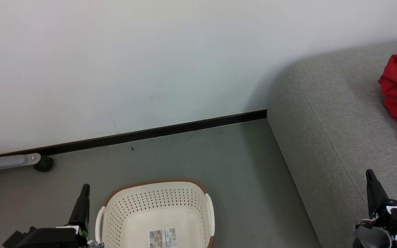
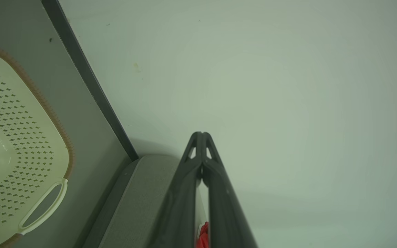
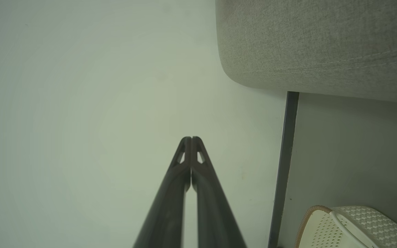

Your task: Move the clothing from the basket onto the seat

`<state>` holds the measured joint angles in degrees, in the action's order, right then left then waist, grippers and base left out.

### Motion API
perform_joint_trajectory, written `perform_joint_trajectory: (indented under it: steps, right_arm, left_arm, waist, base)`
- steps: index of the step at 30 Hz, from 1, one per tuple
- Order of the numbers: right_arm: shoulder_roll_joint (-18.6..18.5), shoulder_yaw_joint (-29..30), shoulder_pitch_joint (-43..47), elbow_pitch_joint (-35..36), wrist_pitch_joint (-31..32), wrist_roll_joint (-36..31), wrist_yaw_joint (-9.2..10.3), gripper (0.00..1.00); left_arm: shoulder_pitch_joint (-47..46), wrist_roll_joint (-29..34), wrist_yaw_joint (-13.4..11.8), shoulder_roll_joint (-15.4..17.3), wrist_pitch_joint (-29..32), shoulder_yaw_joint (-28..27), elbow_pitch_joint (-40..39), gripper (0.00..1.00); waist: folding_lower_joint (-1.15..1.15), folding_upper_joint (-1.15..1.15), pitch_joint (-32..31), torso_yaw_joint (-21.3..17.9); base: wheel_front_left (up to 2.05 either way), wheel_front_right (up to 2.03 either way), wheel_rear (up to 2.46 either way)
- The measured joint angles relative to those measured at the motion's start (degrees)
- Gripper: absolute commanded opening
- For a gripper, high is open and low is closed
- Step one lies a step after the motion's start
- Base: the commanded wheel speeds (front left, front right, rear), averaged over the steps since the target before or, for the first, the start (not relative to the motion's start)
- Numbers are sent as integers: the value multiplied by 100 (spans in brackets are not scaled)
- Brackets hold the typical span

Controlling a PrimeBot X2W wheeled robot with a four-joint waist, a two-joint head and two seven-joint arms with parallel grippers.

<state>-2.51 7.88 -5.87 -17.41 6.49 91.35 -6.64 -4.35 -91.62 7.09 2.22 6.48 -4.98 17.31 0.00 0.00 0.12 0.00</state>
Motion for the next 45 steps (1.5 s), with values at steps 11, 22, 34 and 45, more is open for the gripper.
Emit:
perform_joint_trajectory:
  steps: [11,22,34,45]
  right_arm:
    - [1,0,0,0,0,1,1,0]
    - [1,0,1,1,0,1,1,0]
    - [1,0,1,1,0,1,0,0]
    - [1,0,2,1,0,8,0,0]
  left_arm:
    - [0,0,0,0,0,0,0,0]
    - [0,0,0,0,0,0,-1,0]
    - [0,0,0,0,0,0,-1,0]
    - [0,0,0,0,0,0,-2,0]
  waist:
    - [0,0,0,0]
    - [0,0,0,0]
    - [0,0,0,0]
    - [0,0,0,0]
  base:
    - [0,0,0]
    - [0,0,0]
    - [0,0,0]
    - [0,0,0]
